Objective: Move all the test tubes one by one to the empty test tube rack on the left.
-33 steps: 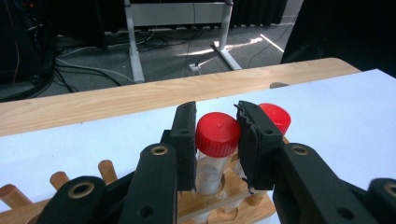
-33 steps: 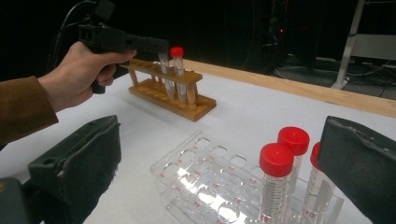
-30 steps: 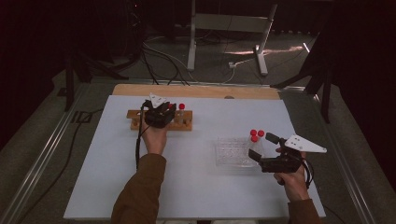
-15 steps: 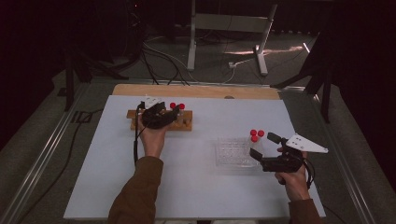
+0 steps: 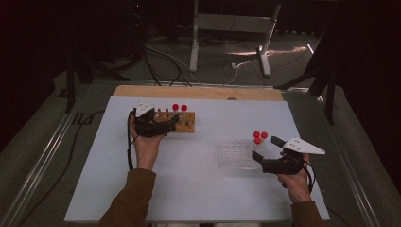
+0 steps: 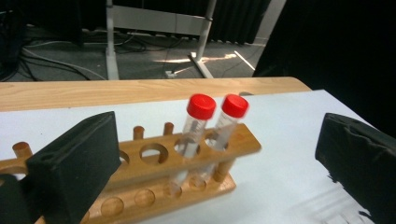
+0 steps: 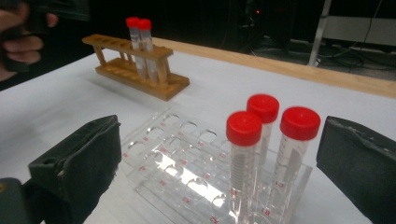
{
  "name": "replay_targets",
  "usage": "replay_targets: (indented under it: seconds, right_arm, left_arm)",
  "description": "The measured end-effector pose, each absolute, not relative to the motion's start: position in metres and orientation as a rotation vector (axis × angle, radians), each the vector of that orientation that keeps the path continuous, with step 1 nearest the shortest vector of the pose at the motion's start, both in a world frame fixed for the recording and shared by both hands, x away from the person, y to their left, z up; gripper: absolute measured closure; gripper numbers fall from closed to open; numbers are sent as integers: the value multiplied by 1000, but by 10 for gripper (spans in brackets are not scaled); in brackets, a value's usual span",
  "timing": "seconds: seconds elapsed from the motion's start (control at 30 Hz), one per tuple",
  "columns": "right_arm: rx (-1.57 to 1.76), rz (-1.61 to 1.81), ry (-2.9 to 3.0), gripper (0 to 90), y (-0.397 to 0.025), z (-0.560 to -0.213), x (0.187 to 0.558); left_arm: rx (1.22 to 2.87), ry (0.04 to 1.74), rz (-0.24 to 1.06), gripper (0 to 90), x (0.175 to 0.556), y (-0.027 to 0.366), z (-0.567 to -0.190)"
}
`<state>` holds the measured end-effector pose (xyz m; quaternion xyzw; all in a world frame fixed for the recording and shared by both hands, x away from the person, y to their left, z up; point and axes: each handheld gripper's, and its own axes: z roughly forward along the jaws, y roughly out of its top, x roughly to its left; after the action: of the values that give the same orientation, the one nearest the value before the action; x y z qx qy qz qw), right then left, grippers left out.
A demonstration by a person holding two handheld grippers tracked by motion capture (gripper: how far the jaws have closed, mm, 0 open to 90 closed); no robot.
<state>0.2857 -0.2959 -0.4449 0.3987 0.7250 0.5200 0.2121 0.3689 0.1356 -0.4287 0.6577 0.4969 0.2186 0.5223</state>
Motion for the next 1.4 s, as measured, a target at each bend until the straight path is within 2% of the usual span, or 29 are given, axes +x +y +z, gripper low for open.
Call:
replay_targets:
  seconds: [0.23,0.33,0.43,0.77,1.13,1.4]
  right_arm:
    - [1130,1409,2009,91,-294,-452,288]
    - [1124,1385,2012,176,-293,-455,288]
    - [1105,1351,2015,304,-290,-459,288]
    - [1142,1276,2004,593,-286,-469,295]
    - [1157,1206,2002,727,-278,-476,301]
    - [1144,1219,1996,735,-279,-474,300]
  left_arm:
    - [1577,1133,520,5,346,142,-426]
    - [1566,1117,520,5,337,145,-424]
    - [1562,1106,524,5,330,148,-423]
    - [1563,1082,509,5,316,150,-429]
    - [1570,1065,497,5,310,144,-433]
    - [1591,1039,497,5,308,137,-431]
